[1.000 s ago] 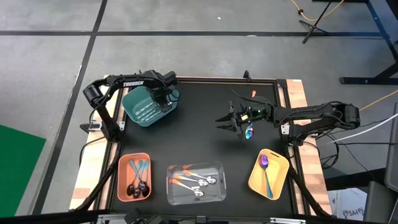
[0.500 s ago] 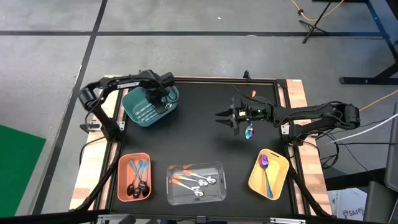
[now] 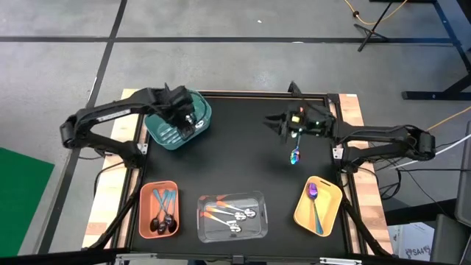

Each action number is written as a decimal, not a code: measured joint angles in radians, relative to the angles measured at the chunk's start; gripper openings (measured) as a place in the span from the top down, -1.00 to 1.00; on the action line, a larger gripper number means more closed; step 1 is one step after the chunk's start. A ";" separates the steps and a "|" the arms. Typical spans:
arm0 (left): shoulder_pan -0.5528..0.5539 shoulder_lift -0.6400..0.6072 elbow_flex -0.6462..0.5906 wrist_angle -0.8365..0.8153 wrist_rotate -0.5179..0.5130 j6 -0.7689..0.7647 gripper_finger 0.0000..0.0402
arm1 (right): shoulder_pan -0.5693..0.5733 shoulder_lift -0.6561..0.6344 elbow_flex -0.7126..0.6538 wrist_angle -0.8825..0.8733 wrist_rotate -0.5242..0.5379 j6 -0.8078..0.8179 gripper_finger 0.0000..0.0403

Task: Sort silverware by color (type)
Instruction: Put the orange spoon into the transparent bin

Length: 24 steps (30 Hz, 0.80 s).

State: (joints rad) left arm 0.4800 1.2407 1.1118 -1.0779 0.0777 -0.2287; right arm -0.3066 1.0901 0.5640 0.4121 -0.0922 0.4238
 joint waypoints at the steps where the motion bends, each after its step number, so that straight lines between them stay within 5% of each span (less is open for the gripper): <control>1: -0.026 -0.021 0.000 0.014 0.011 -0.012 0.56 | -0.024 -0.015 0.000 -0.034 0.012 0.019 0.28; 13: -0.326 -0.111 0.000 0.262 -0.011 -0.051 0.56 | -0.279 -0.025 0.000 -0.533 0.166 0.174 0.28; 24: -0.468 -0.077 0.001 0.402 -0.175 -0.050 0.56 | -0.344 0.066 0.000 -0.676 0.294 0.178 0.28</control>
State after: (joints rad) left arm 0.0116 1.1633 1.1130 -0.6758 -0.0972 -0.2783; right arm -0.6510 1.1564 0.5644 -0.2638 0.2014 0.6014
